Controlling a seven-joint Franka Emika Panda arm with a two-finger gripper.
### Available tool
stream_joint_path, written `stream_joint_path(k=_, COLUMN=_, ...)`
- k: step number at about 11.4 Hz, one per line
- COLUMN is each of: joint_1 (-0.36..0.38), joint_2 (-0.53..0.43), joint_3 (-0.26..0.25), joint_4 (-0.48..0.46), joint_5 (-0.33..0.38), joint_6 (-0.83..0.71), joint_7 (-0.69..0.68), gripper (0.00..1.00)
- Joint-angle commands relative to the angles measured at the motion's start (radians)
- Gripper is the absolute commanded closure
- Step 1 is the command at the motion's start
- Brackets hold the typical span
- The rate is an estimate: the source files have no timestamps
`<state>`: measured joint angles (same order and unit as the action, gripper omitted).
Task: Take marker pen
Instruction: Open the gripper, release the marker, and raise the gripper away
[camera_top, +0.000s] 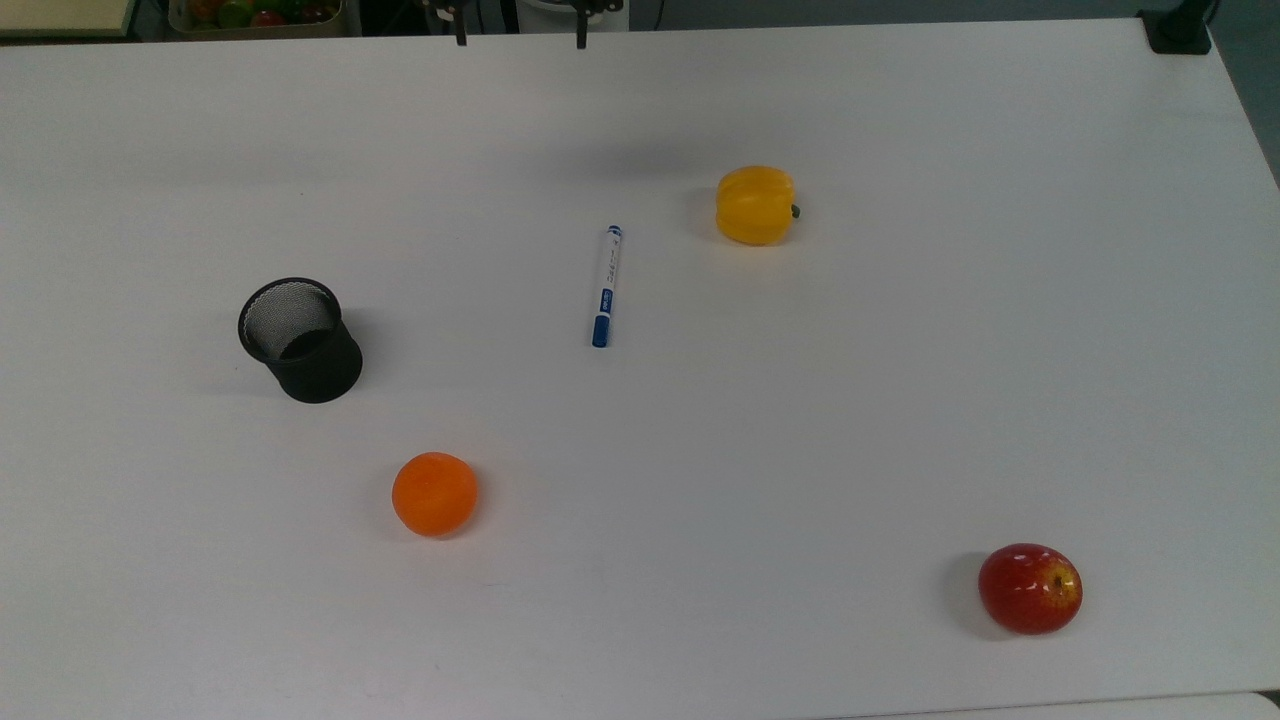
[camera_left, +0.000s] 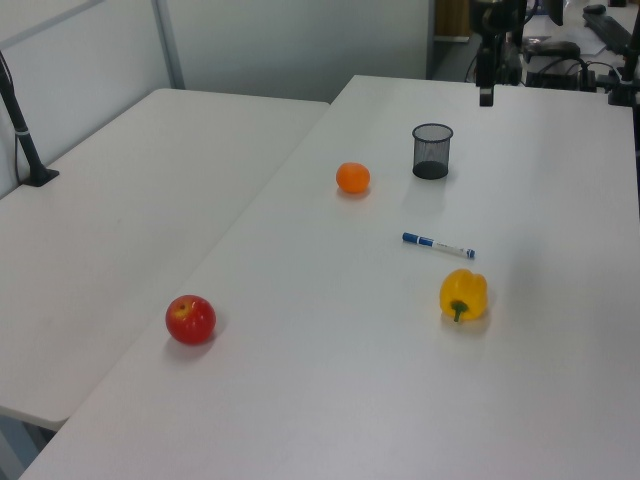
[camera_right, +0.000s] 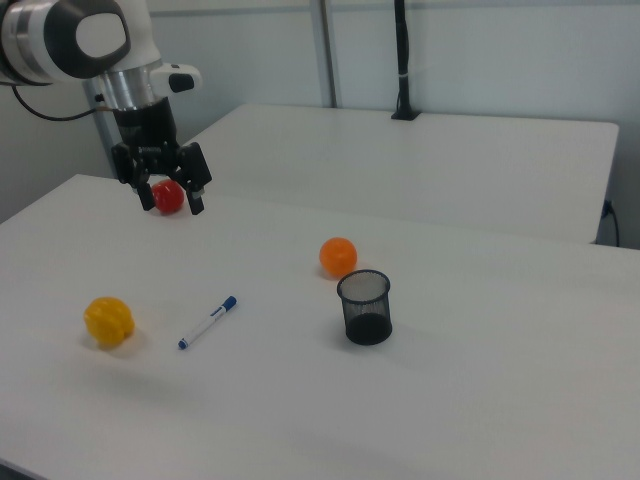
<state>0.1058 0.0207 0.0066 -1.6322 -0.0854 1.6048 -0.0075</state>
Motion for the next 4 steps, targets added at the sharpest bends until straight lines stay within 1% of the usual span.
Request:
stream_joint_path(k=1, joint_1=-0.017, joint_2=-0.03, joint_3=0.018, joint_4=-0.026, joint_5=0.007, joint_6=-0.009, joint_7=-0.02, gripper=0.0)
stream_joint_path(k=4, joint_1=-0.02, joint_2=-0.028, joint_3=0.018, joint_4=-0.011, joint_5=0.007, joint_6=-0.026, joint_7=-0.008, gripper=0.0)
